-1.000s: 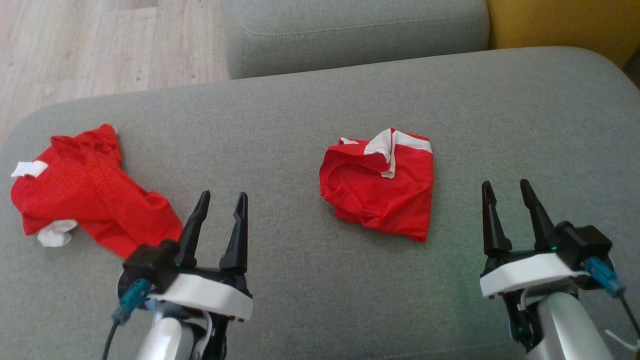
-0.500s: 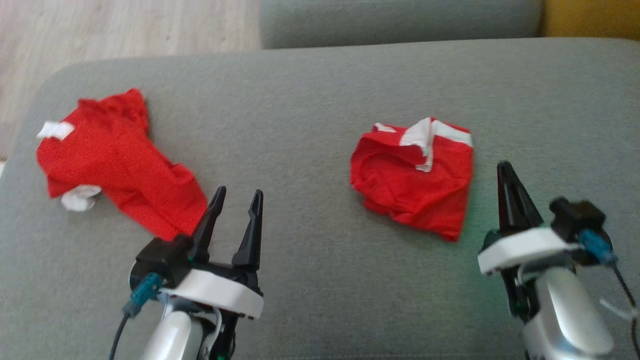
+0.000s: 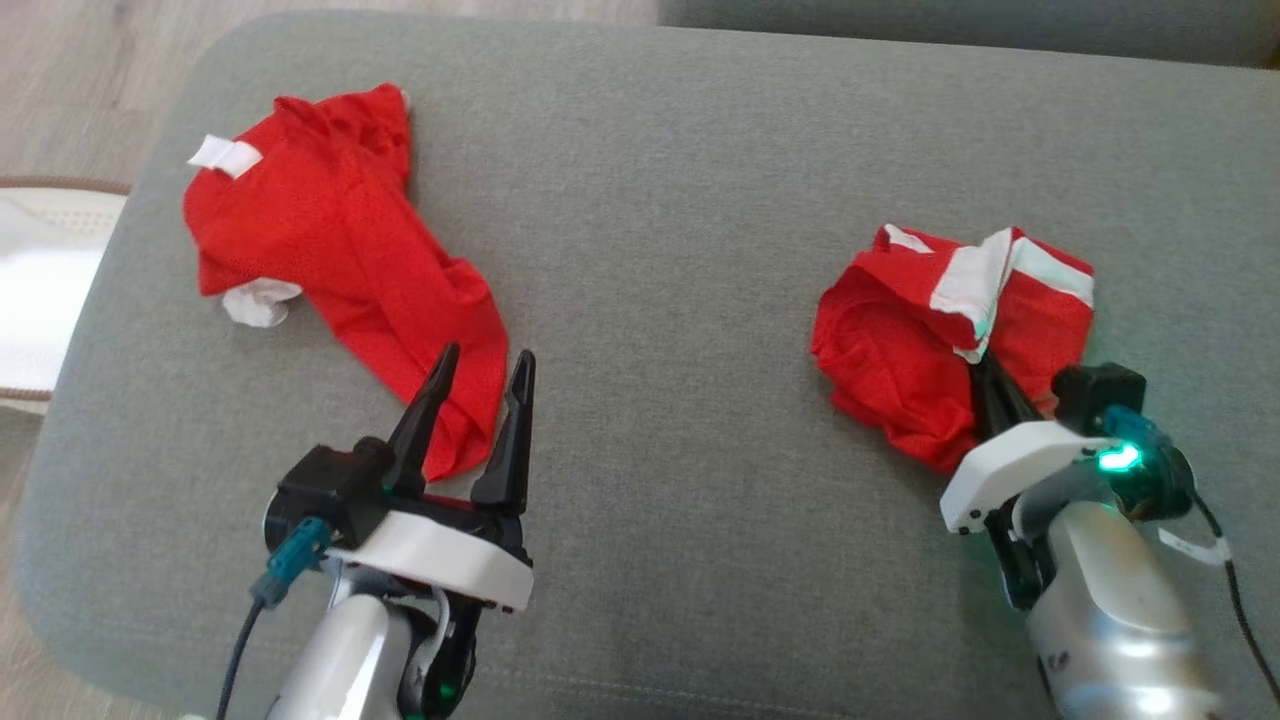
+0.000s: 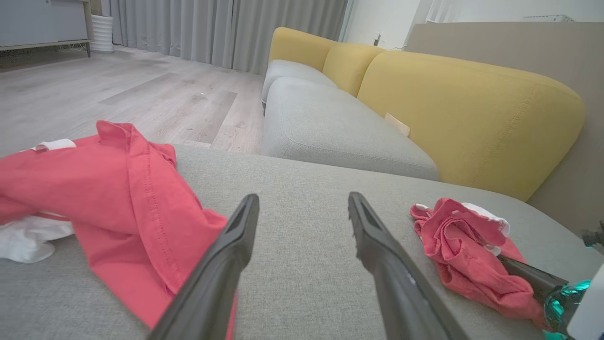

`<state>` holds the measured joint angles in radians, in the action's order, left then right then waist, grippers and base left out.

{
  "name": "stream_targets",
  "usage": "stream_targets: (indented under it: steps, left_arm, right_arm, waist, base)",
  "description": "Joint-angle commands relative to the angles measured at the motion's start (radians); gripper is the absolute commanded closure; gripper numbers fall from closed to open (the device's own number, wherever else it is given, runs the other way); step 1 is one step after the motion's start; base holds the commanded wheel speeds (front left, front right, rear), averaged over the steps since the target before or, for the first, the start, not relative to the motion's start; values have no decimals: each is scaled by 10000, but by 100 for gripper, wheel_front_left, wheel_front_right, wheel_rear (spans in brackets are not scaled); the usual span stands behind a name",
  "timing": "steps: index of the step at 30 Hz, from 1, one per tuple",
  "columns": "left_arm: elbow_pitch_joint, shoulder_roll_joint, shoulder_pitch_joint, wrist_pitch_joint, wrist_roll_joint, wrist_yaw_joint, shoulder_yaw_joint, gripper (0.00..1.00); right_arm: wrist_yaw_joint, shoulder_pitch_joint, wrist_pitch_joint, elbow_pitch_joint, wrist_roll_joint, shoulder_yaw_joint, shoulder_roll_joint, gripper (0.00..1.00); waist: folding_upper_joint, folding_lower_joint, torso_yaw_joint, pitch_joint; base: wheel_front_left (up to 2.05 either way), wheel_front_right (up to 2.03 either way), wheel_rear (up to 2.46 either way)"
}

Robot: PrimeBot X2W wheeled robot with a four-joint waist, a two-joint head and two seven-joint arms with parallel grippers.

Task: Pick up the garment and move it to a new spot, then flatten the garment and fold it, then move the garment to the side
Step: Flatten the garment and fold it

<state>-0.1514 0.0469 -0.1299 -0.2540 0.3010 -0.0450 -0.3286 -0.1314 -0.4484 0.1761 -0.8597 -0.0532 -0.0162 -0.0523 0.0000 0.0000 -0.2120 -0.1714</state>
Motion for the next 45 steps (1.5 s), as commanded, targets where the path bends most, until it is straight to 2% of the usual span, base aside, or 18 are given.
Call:
stream_targets:
  steps: [1,9,19,24,28,33,37,41,45]
  left_arm:
    - [300,33,-386,-78,5,7,272,0]
    - [225,33,-372,-78,101,71,92,0]
    - [192,33,-597,-78,275,113,-136,0]
    - [157,33,-602,-78,316,146,-116,0]
    - [143,33,-606,-78,340,170,-135,0]
    - [89,33,-624,-78,301,148,-85,0]
    - [47,33,-602,-78,231,136,11,0]
    - [38,33,-535,-78,156,112,151,0]
    - [103,33,-426,-78,114,121,304,0]
  right_arm:
    - [7,-451,158,215,-55,282,20,100]
    - [7,-1281,648,-244,-339,677,20,100]
    - [7,-2668,793,-888,-7,654,20,100]
    - [7,-2489,805,-1535,-51,927,20,100]
    - [7,-2155,811,-1948,-455,1712,20,100]
    - [7,-1816,800,-1719,-1821,3421,20,100]
    - [7,-1753,804,-1470,-2598,4201,20,100]
    - [7,-1776,839,-1137,-2988,4308,20,100]
    - [7,-1659,851,-377,-2789,3505,19,100]
  waist:
    - [0,0,-50,-26]
    - [0,0,-182,-59]
    - [0,0,-471,-344]
    - [0,0,-517,-349]
    - [0,0,-481,-359]
    - [0,0,-211,-310]
    - [0,0,141,-123]
    - [0,0,565,180]
    - [0,0,1029,511]
  base:
    - [0,0,0]
    - [0,0,0]
    - [0,0,0]
    - [0,0,0]
    - [0,0,0]
    - [0,0,0]
    - [0,0,0]
    - [0,0,0]
    - [0,0,0]
